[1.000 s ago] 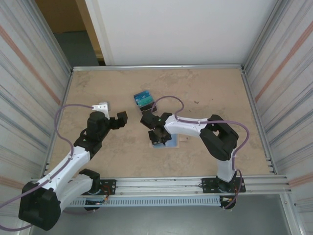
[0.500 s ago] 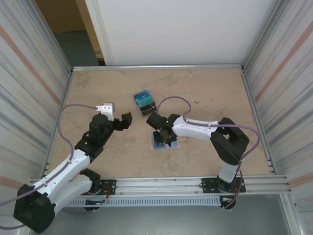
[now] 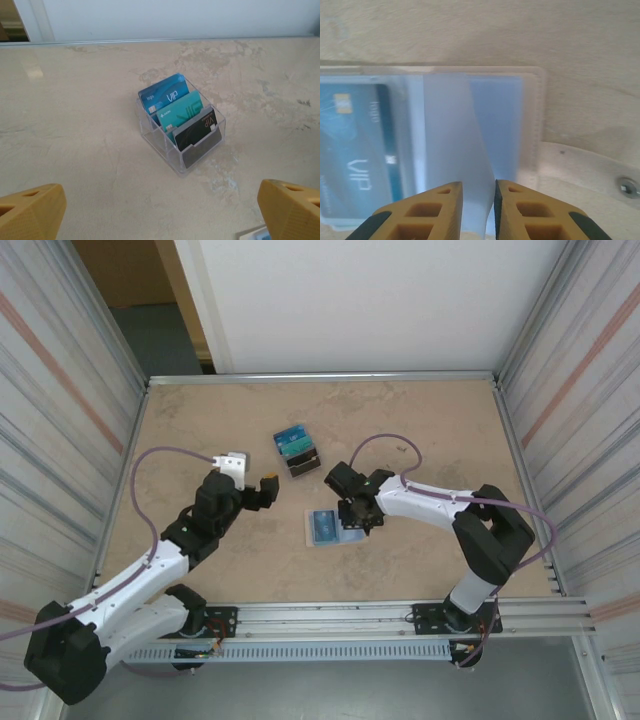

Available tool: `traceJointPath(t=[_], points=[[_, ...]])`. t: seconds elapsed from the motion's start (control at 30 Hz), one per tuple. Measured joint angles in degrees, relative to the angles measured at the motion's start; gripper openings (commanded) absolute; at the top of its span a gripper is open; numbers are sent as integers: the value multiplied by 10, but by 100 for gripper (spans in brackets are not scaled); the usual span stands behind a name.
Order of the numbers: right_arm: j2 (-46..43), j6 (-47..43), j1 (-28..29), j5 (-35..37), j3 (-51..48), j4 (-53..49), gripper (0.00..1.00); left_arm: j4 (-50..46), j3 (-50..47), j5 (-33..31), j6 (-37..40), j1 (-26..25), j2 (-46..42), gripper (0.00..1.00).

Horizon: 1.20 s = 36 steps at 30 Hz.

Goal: Take the credit cards out of the card holder

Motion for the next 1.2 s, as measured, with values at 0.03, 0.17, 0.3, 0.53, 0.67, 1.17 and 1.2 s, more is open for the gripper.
traceJointPath(t=[0.03, 0.17, 0.3, 0.53, 0.67, 1.17, 1.2], points=[[-5, 4, -6, 0, -5, 0, 27, -7, 3, -3, 2, -5, 4, 99], [-31, 14, -30, -2, -21, 1, 32, -28, 7, -10, 5, -27, 16, 99], [-78, 18, -46, -11, -39, 12, 34, -42, 7, -10, 6, -52, 29, 99], [-122, 16, -58, -95, -54, 93, 32, -46, 7, -38, 31, -128, 84, 99], [-111, 13, -58, -145, -54, 133, 27, -51, 14, -65, 45, -167, 143, 99], [-12, 3, -58, -217, -54, 167, 23, -14, 56, -67, 31, -175, 295, 99], [-10, 2, -58, -217, -54, 167, 22, -12, 60, -66, 31, -175, 301, 99]])
